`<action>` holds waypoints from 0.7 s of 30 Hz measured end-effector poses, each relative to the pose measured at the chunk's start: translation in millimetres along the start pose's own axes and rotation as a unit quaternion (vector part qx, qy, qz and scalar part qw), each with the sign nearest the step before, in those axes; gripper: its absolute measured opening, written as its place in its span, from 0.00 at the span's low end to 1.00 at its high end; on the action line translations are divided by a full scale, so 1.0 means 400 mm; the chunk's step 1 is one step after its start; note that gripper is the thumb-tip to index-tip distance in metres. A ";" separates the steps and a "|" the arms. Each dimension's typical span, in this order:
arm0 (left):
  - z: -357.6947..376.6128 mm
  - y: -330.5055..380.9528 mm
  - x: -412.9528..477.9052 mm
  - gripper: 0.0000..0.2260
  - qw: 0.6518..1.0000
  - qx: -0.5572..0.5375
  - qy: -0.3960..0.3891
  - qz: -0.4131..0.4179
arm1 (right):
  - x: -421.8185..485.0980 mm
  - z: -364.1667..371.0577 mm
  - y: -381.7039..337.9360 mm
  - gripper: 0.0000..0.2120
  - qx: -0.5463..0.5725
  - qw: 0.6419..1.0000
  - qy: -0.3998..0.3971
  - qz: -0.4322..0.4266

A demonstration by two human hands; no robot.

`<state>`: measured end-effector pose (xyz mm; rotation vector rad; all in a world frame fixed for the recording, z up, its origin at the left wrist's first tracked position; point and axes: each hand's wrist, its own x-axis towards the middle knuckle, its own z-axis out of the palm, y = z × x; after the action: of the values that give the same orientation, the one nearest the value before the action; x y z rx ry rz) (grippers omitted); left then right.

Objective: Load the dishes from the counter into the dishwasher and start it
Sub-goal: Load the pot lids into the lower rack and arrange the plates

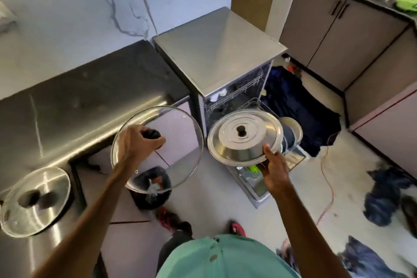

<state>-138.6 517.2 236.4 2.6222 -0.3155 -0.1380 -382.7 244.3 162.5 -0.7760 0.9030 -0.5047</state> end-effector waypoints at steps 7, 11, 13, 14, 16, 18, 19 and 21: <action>0.148 0.212 -0.083 0.15 0.996 -0.053 -0.074 0.017 | -0.012 -0.154 -0.094 0.13 -0.086 0.996 0.015 0.001; 0.227 0.290 -0.075 0.15 0.994 -0.058 -0.088 0.032 | 0.016 -0.200 -0.117 0.15 -0.108 0.994 0.019 -0.005; 0.266 0.312 -0.054 0.19 0.993 -0.055 -0.100 0.026 | 0.039 -0.217 -0.129 0.12 -0.121 0.992 0.021 -0.003; 0.287 0.321 -0.039 0.22 0.992 -0.056 -0.107 0.022 | 0.054 -0.223 -0.136 0.11 -0.127 0.992 0.022 -0.005; 0.325 0.336 -0.015 0.25 0.992 -0.060 -0.111 0.007 | 0.082 -0.227 -0.151 0.10 -0.137 0.990 0.026 -0.009; 0.359 0.361 0.013 0.23 0.990 -0.070 -0.122 -0.005 | 0.124 -0.229 -0.167 0.10 -0.147 0.989 0.029 -0.009; 0.380 0.372 0.034 0.21 0.989 -0.077 -0.126 -0.007 | 0.151 -0.229 -0.175 0.10 -0.155 0.987 0.030 -0.010; 0.421 0.385 0.071 0.19 0.986 -0.091 -0.138 -0.022 | 0.204 -0.228 -0.185 0.12 -0.172 0.984 0.036 -0.007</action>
<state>-167.4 301.4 162.6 2.4286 -0.3216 -0.5244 -421.0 107.8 143.7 -1.0834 1.0685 -0.3959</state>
